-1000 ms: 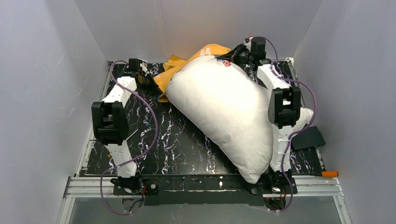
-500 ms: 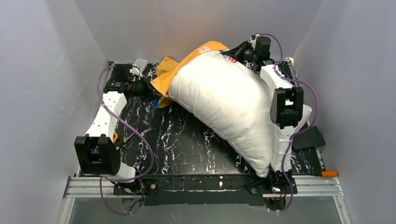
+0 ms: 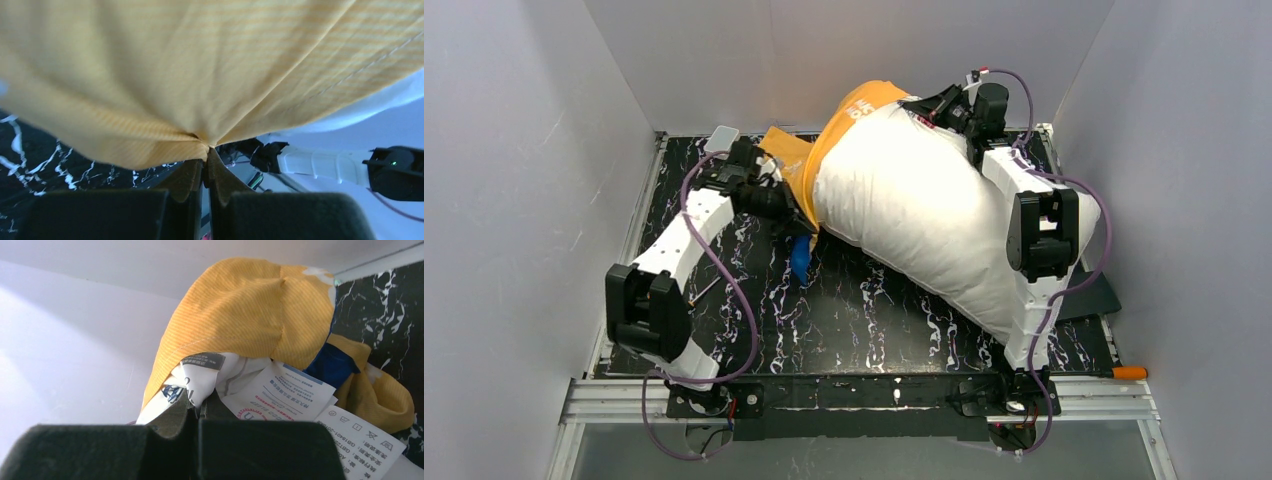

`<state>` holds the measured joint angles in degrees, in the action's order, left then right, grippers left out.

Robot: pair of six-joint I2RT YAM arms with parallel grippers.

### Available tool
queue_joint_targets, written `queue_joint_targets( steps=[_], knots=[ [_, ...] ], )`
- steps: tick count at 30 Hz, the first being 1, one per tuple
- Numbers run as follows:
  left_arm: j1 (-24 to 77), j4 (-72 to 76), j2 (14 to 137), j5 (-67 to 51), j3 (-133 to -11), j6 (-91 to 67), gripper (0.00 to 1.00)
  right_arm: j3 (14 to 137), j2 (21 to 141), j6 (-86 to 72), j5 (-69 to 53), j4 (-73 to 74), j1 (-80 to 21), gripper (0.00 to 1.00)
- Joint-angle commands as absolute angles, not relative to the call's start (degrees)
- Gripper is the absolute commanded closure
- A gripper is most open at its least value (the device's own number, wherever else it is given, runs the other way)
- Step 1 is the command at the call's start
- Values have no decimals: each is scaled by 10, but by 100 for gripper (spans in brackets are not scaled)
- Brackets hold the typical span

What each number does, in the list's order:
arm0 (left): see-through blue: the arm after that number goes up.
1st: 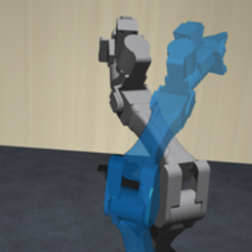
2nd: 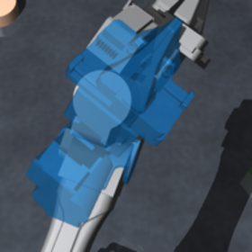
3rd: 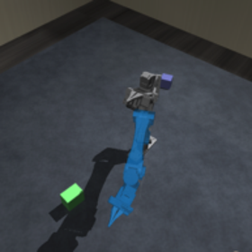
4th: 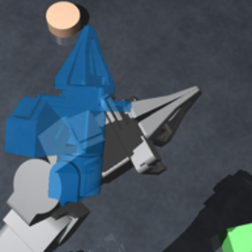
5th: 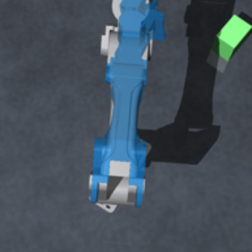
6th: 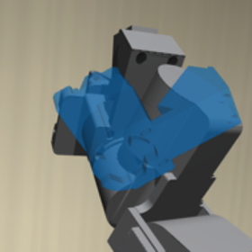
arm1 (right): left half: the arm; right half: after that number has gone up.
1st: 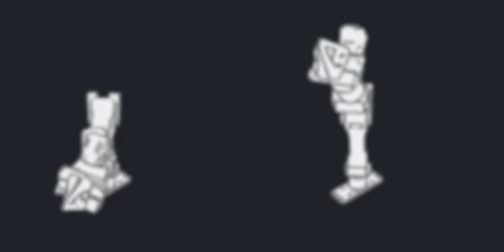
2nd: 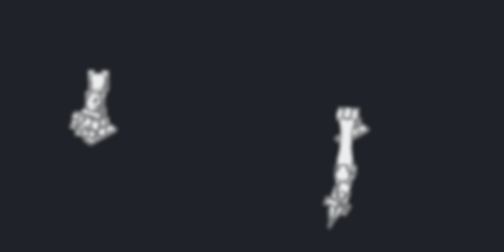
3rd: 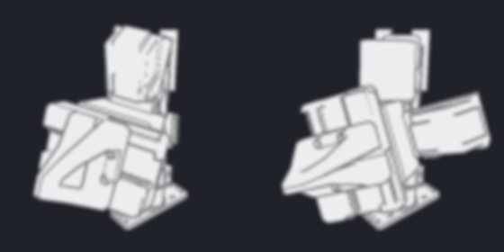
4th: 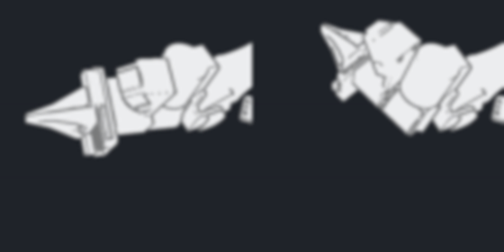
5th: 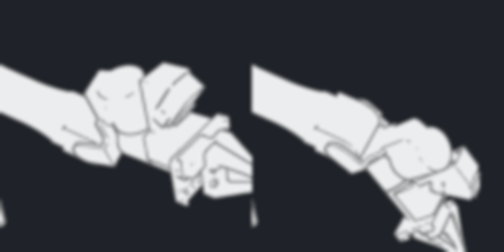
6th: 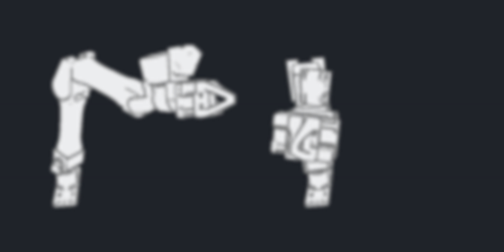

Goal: Put the pillow into the pillowcase
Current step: Stuff the pillow into the pillowcase.

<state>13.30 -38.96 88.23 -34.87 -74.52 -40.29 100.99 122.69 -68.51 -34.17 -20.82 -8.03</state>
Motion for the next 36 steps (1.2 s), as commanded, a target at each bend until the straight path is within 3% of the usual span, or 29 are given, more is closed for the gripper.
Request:
queue_joint_targets(
  steps=[1, 9, 14, 18, 20, 25, 36],
  knots=[
    [211, -460, 909, -423, -820, -382, 100, 1023, 1157, -735, -242, -384, -61, 99],
    [275, -489, 855, -367, -863, -257, 99, 1001, 1140, -729, -246, -378, -62, 99],
    [282, -519, 825, -308, -833, -221, 72, 967, 1122, -706, -278, -350, -65, 99],
    [282, -533, 808, -200, -876, -199, 40, 911, 1096, -695, -311, -351, -70, 99],
    [278, -539, 817, -149, -909, -197, 31, 884, 1084, -682, -319, -344, -74, 99],
    [248, -545, 908, -125, -1022, -198, 29, 849, 1068, -665, -322, -336, -83, 99],
    [209, -510, 1125, -115, -1218, -199, 37, 889, 1081, -664, -329, -320, -84, 99]
  ],
)
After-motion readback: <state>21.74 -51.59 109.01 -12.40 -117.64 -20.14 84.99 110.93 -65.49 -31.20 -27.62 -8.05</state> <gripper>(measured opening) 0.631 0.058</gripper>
